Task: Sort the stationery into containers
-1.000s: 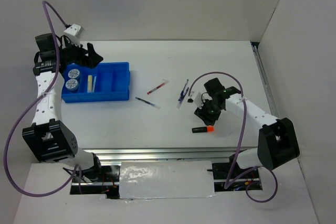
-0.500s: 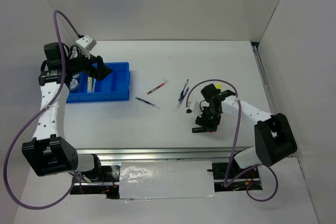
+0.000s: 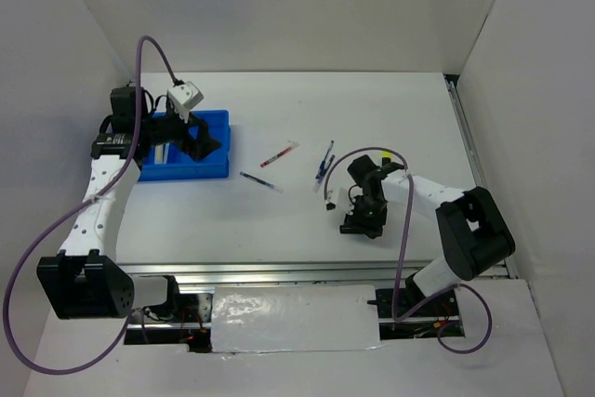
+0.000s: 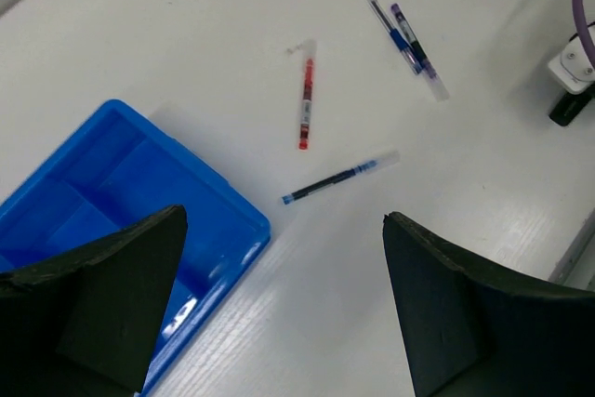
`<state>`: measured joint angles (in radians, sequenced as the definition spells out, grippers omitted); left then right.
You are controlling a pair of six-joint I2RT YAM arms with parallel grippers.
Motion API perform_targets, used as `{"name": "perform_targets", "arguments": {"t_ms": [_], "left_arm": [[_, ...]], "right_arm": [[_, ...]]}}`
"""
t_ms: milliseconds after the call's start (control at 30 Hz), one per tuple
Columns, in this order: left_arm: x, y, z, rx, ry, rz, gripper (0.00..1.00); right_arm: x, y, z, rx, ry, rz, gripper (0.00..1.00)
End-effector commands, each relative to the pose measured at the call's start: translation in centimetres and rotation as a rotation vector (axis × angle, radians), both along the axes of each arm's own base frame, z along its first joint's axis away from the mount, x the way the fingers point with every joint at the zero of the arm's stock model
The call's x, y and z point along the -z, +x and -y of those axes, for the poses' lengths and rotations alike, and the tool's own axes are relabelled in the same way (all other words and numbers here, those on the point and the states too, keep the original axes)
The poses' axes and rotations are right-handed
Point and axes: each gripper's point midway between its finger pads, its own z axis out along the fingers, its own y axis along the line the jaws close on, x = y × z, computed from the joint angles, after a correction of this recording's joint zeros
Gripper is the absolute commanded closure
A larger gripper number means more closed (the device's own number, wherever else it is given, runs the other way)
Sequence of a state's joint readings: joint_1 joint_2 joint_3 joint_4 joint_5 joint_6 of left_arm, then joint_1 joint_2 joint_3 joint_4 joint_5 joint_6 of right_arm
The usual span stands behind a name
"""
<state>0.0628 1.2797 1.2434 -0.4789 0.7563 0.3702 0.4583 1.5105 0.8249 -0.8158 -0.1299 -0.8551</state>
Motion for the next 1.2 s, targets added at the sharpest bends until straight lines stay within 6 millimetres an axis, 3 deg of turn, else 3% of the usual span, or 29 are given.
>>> {"name": "perform_targets", "arguments": {"t_ms": [0, 133, 267, 433, 600, 733, 800, 833, 900, 933, 1167], "left_arm": [[-0.1, -0.7, 1.4, 0.045, 0.009, 0.033, 0.01], [1.0, -1.1, 2.0, 0.043, -0.017, -0.012, 0.02], [1.9, -1.6, 3.7, 0.067, -0.091, -0.097, 0.06], [3.6, -2.8, 5.6, 0.077, -0.209, -0.282, 0.1], [4.9, -5.4, 9.8, 0.194, -0.242, -0.446, 0.16], [5.9, -7.0, 13.0, 0.273, -0.221, -0.568, 0.21], [5.6, -7.1, 14.0, 0.296, -0.214, -0.585, 0.23], [5.7, -7.5, 14.9, 0.301, -0.22, -0.637, 0.23], [5.9, -8.3, 16.3, 0.325, -0.203, -0.667, 0.23], [6.1, -8.1, 16.8, 0.316, -0.191, -0.679, 0.23], [7.0, -11.9, 21.0, 0.436, -0.081, -0.75, 0.19]], "right_arm": [[0.8, 0.2, -0.2, -0.044, -0.015, 0.023, 0.49], [1.5, -0.2, -0.2, -0.068, -0.028, 0.036, 0.57], [1.3, 0.6, -0.2, -0.08, -0.028, 0.094, 0.74], [-2.7, 3.2, -2.0, -0.111, 0.072, 0.279, 0.84], [-8.7, 5.0, -5.5, -0.258, 0.193, 0.489, 0.89], [-12.9, 5.0, -8.9, -0.391, 0.273, 0.667, 0.92], [-14.0, 5.4, -9.7, -0.431, 0.267, 0.769, 0.93], [-14.0, 4.5, -10.6, -0.485, 0.283, 0.794, 0.93], [-14.9, 4.9, -10.6, -0.52, 0.234, 0.883, 0.94], [-14.9, 4.7, -10.7, -0.537, 0.223, 0.893, 0.95], [-15.2, 3.7, -12.7, -0.577, 0.203, 0.896, 0.95]]}}
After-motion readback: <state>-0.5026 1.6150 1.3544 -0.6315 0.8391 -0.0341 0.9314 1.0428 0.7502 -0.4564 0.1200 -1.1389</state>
